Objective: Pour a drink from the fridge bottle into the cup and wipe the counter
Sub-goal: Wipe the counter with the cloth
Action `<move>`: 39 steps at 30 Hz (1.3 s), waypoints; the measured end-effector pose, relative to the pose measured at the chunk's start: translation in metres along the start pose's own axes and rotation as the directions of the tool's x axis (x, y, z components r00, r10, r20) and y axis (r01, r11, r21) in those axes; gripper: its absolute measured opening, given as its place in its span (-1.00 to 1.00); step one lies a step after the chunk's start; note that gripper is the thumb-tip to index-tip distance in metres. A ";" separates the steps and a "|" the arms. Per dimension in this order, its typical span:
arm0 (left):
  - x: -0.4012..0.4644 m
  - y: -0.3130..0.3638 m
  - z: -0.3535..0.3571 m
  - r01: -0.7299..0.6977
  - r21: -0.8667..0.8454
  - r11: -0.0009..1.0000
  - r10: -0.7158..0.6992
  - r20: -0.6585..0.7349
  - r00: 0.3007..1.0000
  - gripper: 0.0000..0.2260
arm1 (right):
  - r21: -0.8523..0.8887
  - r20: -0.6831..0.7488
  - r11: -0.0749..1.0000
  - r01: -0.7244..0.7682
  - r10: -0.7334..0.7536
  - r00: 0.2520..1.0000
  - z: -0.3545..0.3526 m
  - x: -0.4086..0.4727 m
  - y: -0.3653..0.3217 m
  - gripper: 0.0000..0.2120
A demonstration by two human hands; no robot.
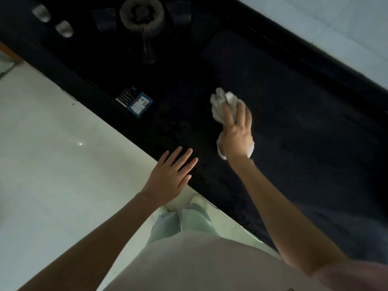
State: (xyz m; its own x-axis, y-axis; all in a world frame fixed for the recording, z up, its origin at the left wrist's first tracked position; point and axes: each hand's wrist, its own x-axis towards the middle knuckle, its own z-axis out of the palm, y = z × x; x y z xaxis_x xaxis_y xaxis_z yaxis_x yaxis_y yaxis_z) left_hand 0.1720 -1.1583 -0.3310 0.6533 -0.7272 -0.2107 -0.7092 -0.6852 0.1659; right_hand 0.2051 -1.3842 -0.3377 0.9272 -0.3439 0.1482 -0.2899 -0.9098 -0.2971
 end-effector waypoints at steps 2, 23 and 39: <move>0.000 0.001 -0.001 0.004 0.000 1.000 -0.004 -0.001 1.000 -0.58 | 0.029 0.019 0.995 0.094 -0.094 0.995 0.007 -0.026 -0.016 -0.32; 0.009 -0.104 -0.038 -0.011 0.067 0.998 0.012 -0.014 1.000 -0.54 | 0.001 0.098 0.998 -0.060 0.060 0.993 0.000 -0.086 -0.067 -0.20; 0.000 -0.161 -0.033 -0.226 0.025 0.974 0.224 0.076 0.972 -0.53 | 0.039 -0.044 0.785 -0.619 0.620 0.783 0.006 -0.096 -0.110 -0.27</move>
State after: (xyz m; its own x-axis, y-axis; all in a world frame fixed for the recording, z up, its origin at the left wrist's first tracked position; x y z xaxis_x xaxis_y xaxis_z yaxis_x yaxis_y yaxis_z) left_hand 0.2953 -1.0496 -0.3258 0.4559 -0.8568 -0.2410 -0.8450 -0.5017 0.1849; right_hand 0.1495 -1.2501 -0.3249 0.5361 -0.8437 -0.0264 -0.7920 -0.4919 -0.3616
